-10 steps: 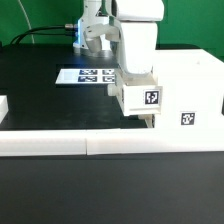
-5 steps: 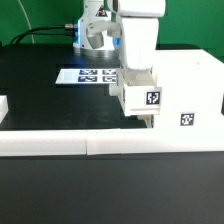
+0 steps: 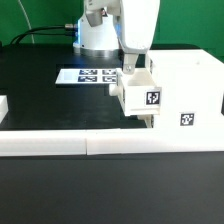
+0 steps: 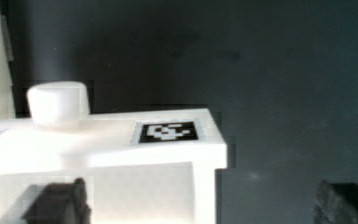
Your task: Assemble drawer
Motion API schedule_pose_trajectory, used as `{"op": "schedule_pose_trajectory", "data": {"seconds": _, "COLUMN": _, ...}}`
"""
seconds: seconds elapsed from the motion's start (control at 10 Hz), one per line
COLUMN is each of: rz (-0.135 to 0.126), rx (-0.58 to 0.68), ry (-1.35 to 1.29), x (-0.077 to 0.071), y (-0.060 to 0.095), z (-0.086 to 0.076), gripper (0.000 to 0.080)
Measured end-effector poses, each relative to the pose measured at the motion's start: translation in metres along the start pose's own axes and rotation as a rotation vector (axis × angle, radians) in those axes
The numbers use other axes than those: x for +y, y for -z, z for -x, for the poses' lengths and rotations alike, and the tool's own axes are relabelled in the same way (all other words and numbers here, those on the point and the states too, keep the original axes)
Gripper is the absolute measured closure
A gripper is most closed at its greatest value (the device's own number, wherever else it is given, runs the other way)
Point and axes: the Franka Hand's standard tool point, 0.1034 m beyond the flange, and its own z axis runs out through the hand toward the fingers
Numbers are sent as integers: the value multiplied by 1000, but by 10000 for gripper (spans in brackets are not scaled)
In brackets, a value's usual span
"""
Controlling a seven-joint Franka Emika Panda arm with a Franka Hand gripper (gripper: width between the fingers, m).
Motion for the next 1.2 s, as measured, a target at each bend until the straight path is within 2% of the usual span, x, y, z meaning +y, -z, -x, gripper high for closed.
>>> {"op": "schedule_pose_trajectory", "data": {"seconds": 0.2, "rz": -4, "rx": -2, "ry": 9, "x": -4, "y": -2, "z": 17, "gripper": 152}}
{"op": "schedule_pose_trajectory", "data": {"seconds": 0.5, "rz": -29, "rx": 2, "ry": 30, "x": -16, "y": -20, "z": 49, "gripper": 150}}
{"op": "schedule_pose_trajectory", "data": {"seconds": 1.0, "rz": -28, "rx": 3, "ry": 20, "x": -16, "y": -20, "z": 47, "gripper": 150}}
{"op": "schedule_pose_trajectory", "data": {"seconds": 1.2, "rz": -30, "rx": 10, "ry": 23, "x": -16, "y": -20, "z": 53, "gripper": 150}}
